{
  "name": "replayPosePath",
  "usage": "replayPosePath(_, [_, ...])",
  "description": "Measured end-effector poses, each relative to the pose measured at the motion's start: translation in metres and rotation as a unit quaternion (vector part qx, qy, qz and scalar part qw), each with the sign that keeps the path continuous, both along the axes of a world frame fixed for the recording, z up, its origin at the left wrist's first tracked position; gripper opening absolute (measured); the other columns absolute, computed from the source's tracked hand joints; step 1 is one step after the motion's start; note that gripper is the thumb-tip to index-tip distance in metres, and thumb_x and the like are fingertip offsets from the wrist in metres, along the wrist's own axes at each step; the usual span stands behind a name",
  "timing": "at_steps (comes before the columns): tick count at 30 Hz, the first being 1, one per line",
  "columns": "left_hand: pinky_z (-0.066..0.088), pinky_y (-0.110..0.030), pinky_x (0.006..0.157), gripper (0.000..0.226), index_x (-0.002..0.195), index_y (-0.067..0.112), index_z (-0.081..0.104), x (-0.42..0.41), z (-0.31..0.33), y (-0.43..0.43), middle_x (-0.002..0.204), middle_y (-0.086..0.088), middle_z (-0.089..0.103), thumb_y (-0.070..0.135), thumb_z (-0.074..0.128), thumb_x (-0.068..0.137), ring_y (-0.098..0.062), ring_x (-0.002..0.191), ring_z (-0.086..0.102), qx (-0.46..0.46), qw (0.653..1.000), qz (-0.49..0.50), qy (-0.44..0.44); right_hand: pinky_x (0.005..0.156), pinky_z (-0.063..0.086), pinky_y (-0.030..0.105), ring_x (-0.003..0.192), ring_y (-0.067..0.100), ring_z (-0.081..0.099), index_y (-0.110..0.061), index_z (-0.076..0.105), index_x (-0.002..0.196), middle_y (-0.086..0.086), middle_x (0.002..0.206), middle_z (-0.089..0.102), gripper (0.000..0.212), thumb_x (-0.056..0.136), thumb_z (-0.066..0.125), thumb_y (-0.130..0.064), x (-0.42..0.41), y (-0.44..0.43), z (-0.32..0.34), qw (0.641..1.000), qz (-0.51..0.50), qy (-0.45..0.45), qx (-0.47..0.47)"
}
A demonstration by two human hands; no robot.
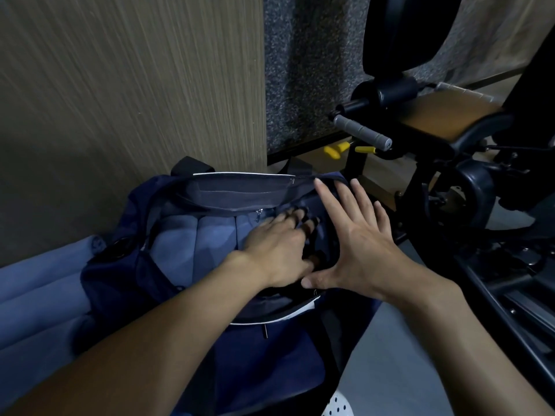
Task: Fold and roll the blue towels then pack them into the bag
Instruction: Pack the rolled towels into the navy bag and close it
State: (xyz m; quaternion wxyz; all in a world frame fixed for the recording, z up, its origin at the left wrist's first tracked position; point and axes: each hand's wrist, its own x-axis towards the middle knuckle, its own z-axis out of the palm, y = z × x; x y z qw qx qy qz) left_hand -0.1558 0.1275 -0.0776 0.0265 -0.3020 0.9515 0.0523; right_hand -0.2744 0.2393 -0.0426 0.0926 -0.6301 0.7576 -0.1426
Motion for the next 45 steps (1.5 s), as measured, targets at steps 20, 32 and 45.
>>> replayPosePath(20, [0.012,-0.039,0.120,0.084,0.155,0.033,0.014,0.003,0.000,-0.021,0.164,-0.003,0.006,0.074,0.035,0.085,-0.023,0.150,0.008,-0.011,0.996,-0.029,-0.087,0.119,-0.006,0.051,0.140,0.006,-0.035,-0.056,-0.027,0.140,-0.014,0.161,-0.015,0.143,0.046,0.079,-0.075,-0.015,0.003,-0.005,0.999,-0.003,-0.046,-0.001])
replayPosePath(32, [0.008,-0.042,0.121,0.076,0.154,0.037,0.012,0.013,-0.004,-0.016,0.165,0.001,0.002,0.074,0.026,0.089,-0.022,0.151,0.001,-0.041,0.995,-0.070,-0.062,0.120,-0.009,0.047,0.141,0.005,-0.033,-0.057,-0.026,0.139,-0.017,0.160,-0.016,0.141,0.046,0.079,-0.074,-0.015,0.003,-0.007,0.998,0.002,-0.061,-0.010])
replayPosePath(45, [0.003,-0.040,0.123,0.069,0.156,0.029,0.003,0.039,0.002,-0.006,0.165,-0.003,-0.008,0.059,0.026,0.099,-0.019,0.151,-0.012,-0.044,0.986,-0.128,-0.093,0.118,-0.007,0.043,0.143,0.002,-0.025,-0.054,-0.011,0.146,-0.021,0.160,-0.005,0.133,0.048,0.076,-0.077,-0.021,0.007,-0.009,0.997,0.006,-0.069,-0.033])
